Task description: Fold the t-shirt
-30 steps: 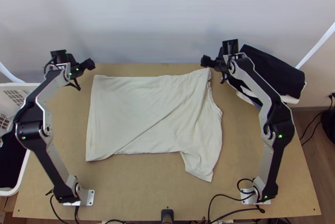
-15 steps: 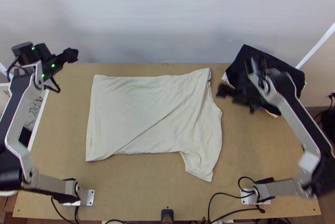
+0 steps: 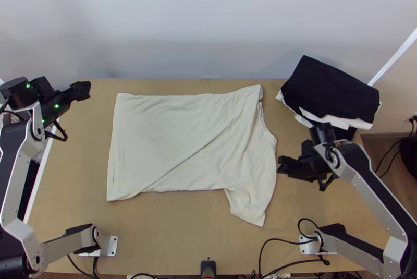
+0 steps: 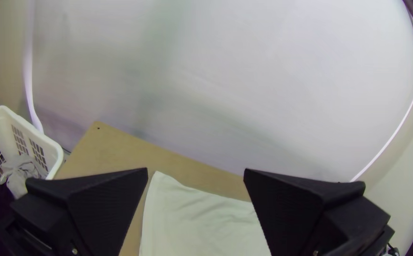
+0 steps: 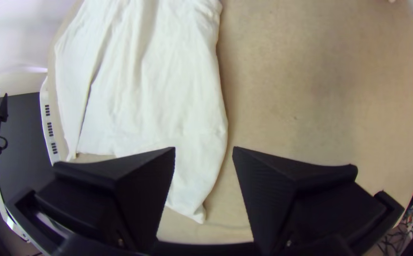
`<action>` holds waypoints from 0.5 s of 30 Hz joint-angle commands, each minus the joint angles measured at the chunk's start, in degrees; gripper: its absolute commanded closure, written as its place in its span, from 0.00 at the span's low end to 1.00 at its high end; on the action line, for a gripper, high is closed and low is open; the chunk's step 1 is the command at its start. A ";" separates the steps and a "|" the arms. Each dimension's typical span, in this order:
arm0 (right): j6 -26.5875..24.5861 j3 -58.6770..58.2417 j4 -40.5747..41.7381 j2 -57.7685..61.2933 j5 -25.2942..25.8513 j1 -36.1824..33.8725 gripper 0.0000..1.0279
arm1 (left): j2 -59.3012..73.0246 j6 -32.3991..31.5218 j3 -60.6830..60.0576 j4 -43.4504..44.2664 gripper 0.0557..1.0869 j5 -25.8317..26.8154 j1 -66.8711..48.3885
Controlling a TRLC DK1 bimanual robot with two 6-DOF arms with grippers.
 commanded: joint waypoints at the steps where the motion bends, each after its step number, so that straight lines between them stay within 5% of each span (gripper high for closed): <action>1: -0.69 -4.96 4.05 -0.33 -0.86 0.34 0.54 | -2.39 0.69 -1.69 -0.84 0.04 0.84 0.09; 15: -5.43 -8.57 11.34 10.56 -1.57 -0.01 0.54 | -5.65 1.66 -4.15 -1.98 0.04 0.84 0.62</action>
